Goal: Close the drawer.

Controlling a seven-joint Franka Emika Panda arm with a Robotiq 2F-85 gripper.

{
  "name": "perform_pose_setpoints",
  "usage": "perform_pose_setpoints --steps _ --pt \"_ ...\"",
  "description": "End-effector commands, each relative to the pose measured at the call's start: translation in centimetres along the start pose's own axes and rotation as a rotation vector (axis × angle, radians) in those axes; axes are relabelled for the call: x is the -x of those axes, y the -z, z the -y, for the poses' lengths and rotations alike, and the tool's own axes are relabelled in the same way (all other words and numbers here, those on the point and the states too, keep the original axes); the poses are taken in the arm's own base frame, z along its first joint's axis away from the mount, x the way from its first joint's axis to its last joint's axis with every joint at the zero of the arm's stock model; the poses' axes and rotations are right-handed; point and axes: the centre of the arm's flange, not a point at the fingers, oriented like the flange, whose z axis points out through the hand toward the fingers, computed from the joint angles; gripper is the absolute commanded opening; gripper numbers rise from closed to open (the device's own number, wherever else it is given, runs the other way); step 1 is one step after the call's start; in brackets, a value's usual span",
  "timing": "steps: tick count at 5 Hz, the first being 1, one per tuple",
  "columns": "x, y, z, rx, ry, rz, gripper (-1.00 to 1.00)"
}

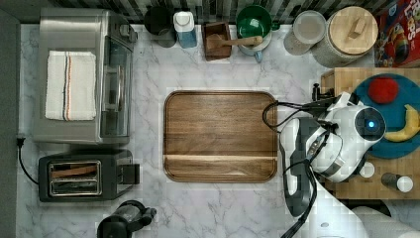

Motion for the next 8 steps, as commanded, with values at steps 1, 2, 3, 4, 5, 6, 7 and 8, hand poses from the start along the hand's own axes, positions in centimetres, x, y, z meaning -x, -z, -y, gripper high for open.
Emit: perform_pose_setpoints --steps 1,2,3,4,5,6,7,8 --pt "5.29 6.29 -7.21 0.145 -0.221 -0.093 -1.0" --pt "5.3 6.28 -7.21 0.145 -0.222 -0.093 -1.0" --pt "5.29 6.29 -7.22 0.146 -0.221 -0.093 -1.0" --pt "5.3 6.28 -7.21 0.145 -0.221 -0.093 -1.0" --pt "5.29 6.3 -7.21 0.146 -0.221 -0.093 -1.0" --pt "5.28 6.29 -7.21 0.146 -0.221 -0.093 -1.0" --pt "5.29 6.29 -7.21 0.145 -0.221 -0.093 -1.0" --pt "5.29 6.28 -7.2 0.145 -0.222 -0.093 -1.0"
